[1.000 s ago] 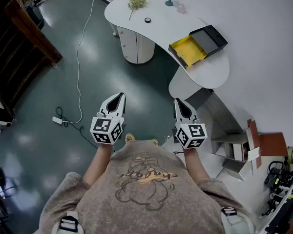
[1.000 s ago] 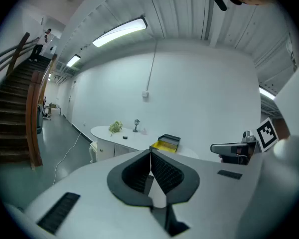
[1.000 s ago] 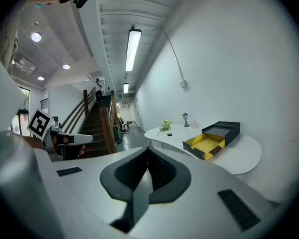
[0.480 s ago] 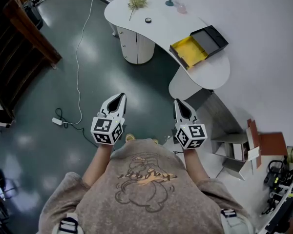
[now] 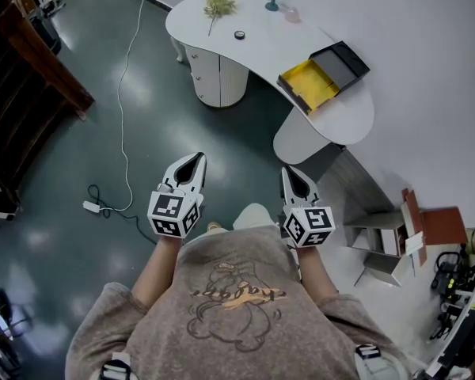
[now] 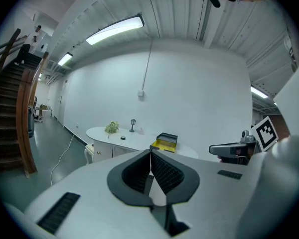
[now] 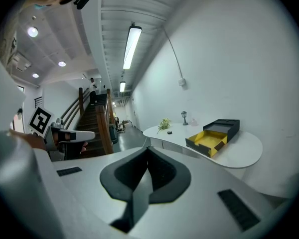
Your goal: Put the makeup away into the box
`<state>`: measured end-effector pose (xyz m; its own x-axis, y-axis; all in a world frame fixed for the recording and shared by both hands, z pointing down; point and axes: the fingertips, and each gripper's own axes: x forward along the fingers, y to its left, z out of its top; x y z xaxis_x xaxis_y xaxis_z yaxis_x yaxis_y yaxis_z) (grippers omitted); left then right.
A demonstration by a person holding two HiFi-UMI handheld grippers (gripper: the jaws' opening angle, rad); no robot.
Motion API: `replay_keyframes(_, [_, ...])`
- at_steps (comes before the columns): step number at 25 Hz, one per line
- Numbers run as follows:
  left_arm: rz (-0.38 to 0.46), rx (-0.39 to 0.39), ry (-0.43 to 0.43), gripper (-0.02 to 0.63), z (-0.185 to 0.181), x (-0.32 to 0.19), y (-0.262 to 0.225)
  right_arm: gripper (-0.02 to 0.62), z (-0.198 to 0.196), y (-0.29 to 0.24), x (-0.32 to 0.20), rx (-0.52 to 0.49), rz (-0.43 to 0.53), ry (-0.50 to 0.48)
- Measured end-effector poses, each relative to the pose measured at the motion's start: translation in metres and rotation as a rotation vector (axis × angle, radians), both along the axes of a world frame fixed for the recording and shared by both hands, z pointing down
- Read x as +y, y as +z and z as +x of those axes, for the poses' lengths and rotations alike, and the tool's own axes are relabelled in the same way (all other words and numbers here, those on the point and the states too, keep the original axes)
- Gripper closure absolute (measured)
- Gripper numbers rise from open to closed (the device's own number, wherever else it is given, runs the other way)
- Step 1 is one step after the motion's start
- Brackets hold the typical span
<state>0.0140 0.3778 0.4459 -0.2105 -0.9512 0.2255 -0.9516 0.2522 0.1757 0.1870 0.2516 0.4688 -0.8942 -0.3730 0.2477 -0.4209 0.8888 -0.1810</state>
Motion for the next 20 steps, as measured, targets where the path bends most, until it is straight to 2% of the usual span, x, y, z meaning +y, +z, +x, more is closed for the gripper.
replay_keyframes(9, [-0.011, 0.017, 0.011, 0.583, -0.022, -0.011, 0.005, 0.592, -0.028, 0.000, -0.002, -0.003, -0.001, -0.007])
replay_keyframes(20, [-0.006, 0.038, -0.018, 0.583, -0.068, -0.059, 0.013, 0.592, -0.077, 0.007, -0.054, 0.007, -0.001, -0.031])
